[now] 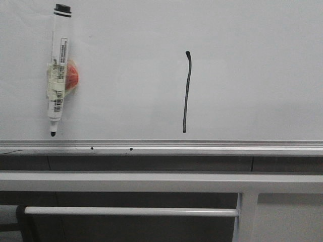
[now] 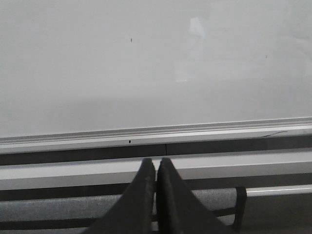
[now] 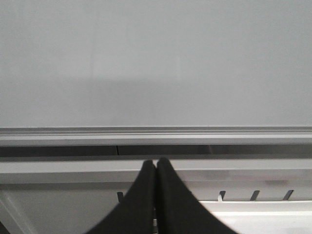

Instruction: Write number 1 on whiteboard

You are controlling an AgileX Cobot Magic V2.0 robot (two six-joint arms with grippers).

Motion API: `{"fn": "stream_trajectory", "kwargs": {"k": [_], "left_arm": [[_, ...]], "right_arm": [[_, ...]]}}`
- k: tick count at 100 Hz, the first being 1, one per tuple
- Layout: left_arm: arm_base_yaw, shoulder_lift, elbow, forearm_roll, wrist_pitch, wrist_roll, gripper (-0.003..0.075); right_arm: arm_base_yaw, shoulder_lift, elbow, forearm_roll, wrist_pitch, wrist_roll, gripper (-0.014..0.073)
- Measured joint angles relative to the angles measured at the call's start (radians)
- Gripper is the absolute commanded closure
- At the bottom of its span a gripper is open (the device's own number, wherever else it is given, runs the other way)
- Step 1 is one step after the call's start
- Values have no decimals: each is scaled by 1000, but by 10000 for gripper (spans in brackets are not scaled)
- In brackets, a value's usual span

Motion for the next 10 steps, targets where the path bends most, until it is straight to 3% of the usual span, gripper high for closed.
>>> {"fn": "stream_trajectory", "kwargs": {"k": [10], "left_arm": [[0,0,0,0,0,0,741]], "right_arm": [[0,0,0,0,0,0,657]]}}
